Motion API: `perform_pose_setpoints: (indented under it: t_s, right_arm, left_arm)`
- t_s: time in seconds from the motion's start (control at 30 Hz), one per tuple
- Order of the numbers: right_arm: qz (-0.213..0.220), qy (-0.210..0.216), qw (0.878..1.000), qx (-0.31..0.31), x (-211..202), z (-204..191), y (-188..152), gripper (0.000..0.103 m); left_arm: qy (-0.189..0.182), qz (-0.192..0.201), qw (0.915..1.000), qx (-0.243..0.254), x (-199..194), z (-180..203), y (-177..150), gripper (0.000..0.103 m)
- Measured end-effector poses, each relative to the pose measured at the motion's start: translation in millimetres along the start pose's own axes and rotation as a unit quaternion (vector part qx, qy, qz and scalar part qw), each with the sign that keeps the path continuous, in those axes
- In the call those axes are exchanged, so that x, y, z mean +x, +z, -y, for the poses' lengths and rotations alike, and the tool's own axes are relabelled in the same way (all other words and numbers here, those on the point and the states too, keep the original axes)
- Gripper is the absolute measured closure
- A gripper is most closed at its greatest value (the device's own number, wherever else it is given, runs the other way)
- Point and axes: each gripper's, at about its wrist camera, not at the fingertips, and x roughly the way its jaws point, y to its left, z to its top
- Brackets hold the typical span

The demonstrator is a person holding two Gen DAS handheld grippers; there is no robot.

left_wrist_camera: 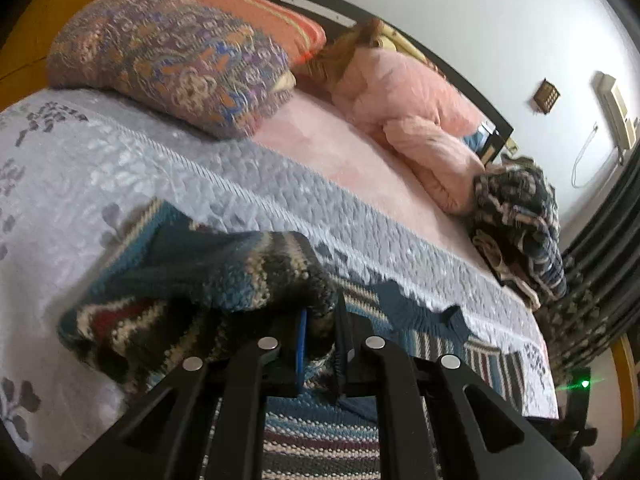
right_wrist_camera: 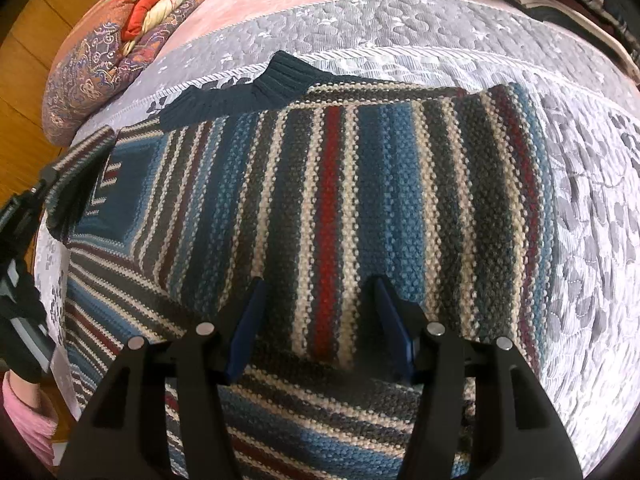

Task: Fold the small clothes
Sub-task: 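Fold the held sleeve and side across the body with the left gripper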

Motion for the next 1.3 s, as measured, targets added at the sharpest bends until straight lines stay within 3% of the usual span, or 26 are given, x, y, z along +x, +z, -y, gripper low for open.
perform_pose_setpoints:
  t_s: [0.43,0.63,0.7,0.77,0.83,0.93,1.0,1.07,1.3]
  right_arm:
    - [-0.002,-0.001,1.000,-0.002,2,0,0,0.045]
    - [-0.002,-0.010,1.000,-0.008,4,-5,0,0.042]
    - [-0.003,-0.009,1.000,-0.004,3,-5,0,0.043]
    - [-0.005,-0.006,1.000,0.004,3,-4,2,0.043]
    - [-0.007,-0.001,1.000,0.014,2,-2,4,0.042]
    - [-0.008,0.006,1.000,0.024,-1,-2,7,0.041]
    - [-0.006,0.008,1.000,0.025,-3,-5,9,0.041]
    - [-0.004,0.013,1.000,0.023,-6,-12,11,0.041]
    - [0.001,0.030,1.000,0.001,-8,-48,18,0.041]
  left_arm:
    - [0.002,-0.081,0.9966,-0.011,39,-18,-46,0.088]
    - [0.000,-0.102,0.9948,-0.010,13,-11,-45,0.082]
    - [0.014,-0.106,0.9940,-0.025,-7,-9,-41,0.082]
    - [-0.004,-0.093,0.9946,-0.046,-28,-6,-34,0.082]
    - [-0.001,-0.068,0.9970,-0.038,-50,2,-21,0.082]
    - [-0.011,-0.043,0.9988,-0.023,-59,7,1,0.067]
    - [-0.012,-0.035,0.9989,-0.030,-53,-1,8,0.067]
    - [-0.025,-0.068,0.9963,-0.046,-31,-17,11,0.067]
    - [-0.002,-0.105,0.9925,-0.063,7,-56,-3,0.068]
